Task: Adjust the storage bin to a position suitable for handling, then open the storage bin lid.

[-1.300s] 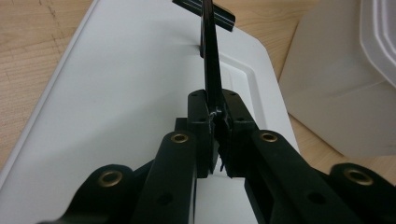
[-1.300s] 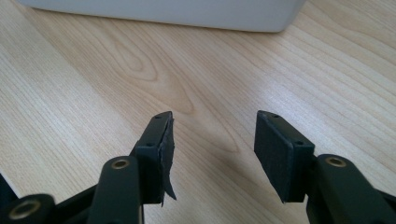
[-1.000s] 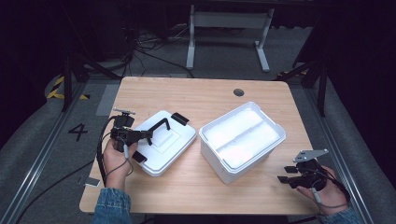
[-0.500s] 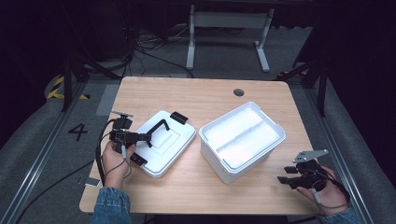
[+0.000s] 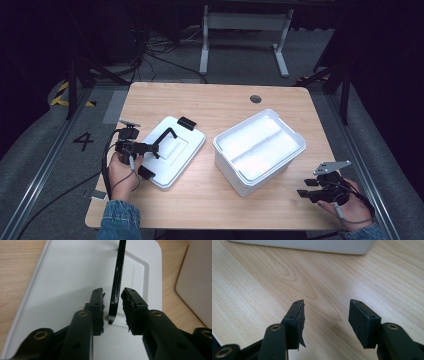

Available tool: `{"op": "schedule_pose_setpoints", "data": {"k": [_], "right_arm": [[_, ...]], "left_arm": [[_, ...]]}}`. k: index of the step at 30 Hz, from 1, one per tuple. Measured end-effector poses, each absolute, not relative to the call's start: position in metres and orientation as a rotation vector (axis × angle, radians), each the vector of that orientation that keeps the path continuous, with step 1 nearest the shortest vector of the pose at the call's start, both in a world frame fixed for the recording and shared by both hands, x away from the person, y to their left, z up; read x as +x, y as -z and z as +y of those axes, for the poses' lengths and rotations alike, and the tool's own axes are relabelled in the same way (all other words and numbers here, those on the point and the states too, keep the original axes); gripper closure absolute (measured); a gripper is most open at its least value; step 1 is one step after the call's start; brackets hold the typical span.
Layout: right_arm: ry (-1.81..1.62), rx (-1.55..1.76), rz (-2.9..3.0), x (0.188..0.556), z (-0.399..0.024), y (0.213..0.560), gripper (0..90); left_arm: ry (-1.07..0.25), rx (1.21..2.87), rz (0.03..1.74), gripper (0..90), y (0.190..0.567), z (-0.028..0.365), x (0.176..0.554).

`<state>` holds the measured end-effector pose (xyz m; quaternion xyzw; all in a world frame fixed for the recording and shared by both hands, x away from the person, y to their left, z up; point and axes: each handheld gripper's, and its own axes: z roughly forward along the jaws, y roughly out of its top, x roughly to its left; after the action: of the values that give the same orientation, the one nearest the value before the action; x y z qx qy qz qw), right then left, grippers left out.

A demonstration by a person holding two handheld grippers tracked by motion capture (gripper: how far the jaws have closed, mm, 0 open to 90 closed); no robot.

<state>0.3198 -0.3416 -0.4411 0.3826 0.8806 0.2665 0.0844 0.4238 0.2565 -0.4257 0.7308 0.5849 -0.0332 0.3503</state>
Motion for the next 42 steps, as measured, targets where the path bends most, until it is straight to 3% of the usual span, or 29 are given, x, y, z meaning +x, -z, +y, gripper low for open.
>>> {"op": "schedule_pose_setpoints", "data": {"k": [7,15,23,42], "right_arm": [[-0.793,1.140,2.627,0.320,-0.341,0.441,47.4],[-0.799,1.136,2.626,0.320,-0.342,0.441,47.2],[-0.808,1.145,2.617,0.320,-0.344,0.438,47.2],[-0.834,1.141,2.591,0.329,-0.344,0.433,46.6]], "left_arm": [[-0.019,1.906,1.512,51.9,0.406,0.255,0.415],[-0.109,1.967,1.403,50.3,0.369,0.236,0.397],[-0.076,1.970,1.244,46.9,0.338,0.216,0.368],[-0.074,2.077,1.097,37.8,0.348,0.169,0.326]]}}
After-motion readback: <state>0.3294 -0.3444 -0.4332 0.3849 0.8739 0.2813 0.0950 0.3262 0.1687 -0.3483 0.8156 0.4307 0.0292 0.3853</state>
